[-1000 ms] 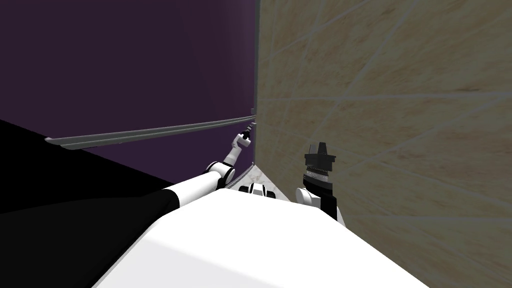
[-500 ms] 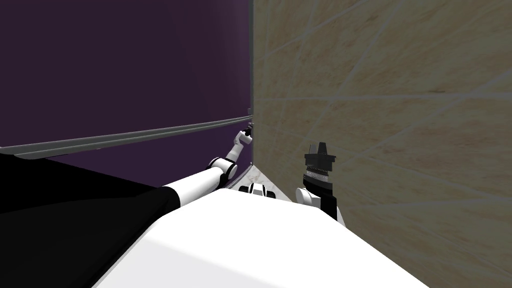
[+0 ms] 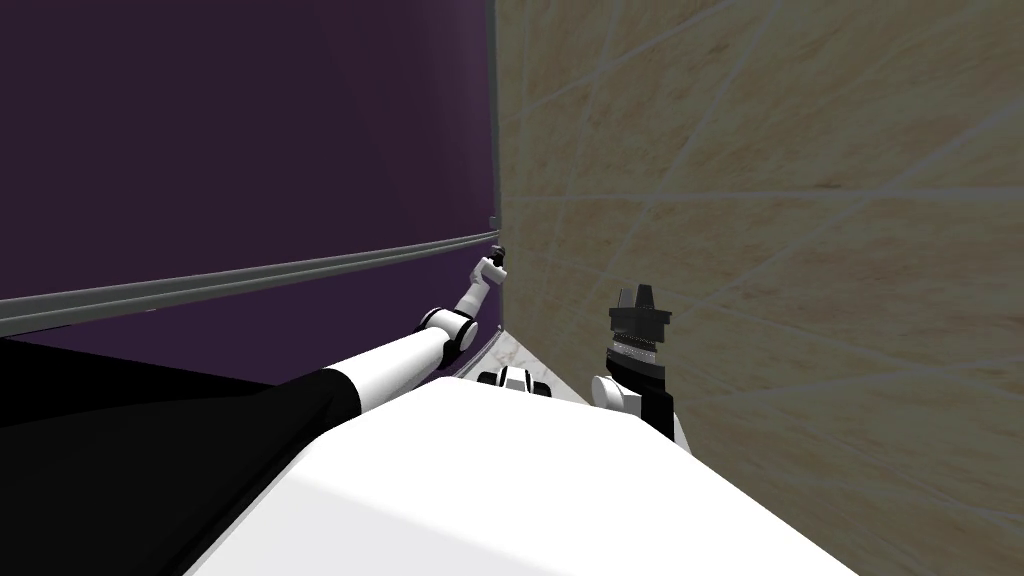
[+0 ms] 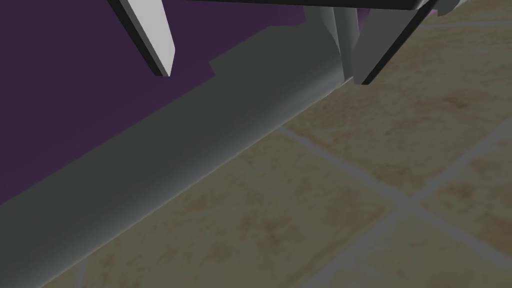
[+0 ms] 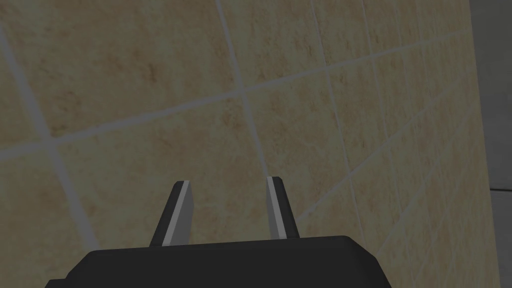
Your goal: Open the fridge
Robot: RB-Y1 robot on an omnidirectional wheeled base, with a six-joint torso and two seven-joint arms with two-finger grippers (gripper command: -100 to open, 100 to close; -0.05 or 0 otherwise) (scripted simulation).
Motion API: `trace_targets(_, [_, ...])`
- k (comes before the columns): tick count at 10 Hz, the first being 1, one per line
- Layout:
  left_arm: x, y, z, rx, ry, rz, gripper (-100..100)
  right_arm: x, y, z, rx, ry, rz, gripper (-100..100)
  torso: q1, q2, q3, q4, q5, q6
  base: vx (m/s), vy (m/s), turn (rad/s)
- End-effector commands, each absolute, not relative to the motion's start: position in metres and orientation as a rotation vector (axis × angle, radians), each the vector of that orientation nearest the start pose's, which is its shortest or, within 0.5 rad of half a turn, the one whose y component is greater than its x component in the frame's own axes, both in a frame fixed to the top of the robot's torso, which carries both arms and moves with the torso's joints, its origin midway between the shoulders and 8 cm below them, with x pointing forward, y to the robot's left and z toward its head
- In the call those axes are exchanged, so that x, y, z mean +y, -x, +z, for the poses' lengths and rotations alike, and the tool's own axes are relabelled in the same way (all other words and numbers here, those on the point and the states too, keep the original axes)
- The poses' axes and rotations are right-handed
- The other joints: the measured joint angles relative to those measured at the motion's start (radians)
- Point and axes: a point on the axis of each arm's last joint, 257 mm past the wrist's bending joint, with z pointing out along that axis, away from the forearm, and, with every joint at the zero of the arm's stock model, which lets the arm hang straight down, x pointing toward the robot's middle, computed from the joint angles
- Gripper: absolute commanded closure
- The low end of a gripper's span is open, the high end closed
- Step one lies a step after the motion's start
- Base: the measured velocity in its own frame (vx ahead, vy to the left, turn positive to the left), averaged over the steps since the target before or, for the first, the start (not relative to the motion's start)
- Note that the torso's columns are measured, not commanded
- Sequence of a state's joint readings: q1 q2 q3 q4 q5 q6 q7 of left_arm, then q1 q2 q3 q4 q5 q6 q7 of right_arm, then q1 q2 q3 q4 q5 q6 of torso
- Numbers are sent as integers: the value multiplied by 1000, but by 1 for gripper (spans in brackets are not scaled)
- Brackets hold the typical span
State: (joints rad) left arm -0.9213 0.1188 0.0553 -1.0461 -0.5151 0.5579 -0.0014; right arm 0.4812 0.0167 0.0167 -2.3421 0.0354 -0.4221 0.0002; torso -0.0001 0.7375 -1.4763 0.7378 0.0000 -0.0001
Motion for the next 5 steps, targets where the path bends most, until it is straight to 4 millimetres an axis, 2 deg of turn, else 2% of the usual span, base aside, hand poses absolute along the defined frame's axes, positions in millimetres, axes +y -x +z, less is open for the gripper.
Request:
trace_targets(1, [197,-734,-37,1470,863,-592,-100,-270,-346,43,616,-650,1302,0,0,0,0,0,0,0,0,0,0])
trace_targets(2, [197,-734,-37,1470,862,-593,100,-270,-346,43,616,-650,1302,0,0,0,0,0,0,0,5,0,-14])
trace_targets(3, [163,-733,-35,1494,824,-633,100,-270,-346,43,616,-650,1302,0,1,0,0,-2,1,-1,-200,11,-113])
trace_targets(4, [163,-733,-35,1494,824,-633,100,-270,-346,43,616,-649,1302,0,-2,5,2,-4,1,8,-245,36,-147])
trace_targets(5, [147,-732,-35,1508,807,-652,100,-270,-346,43,616,-650,1302,0,-2,2,2,-2,1,5,-237,30,-139])
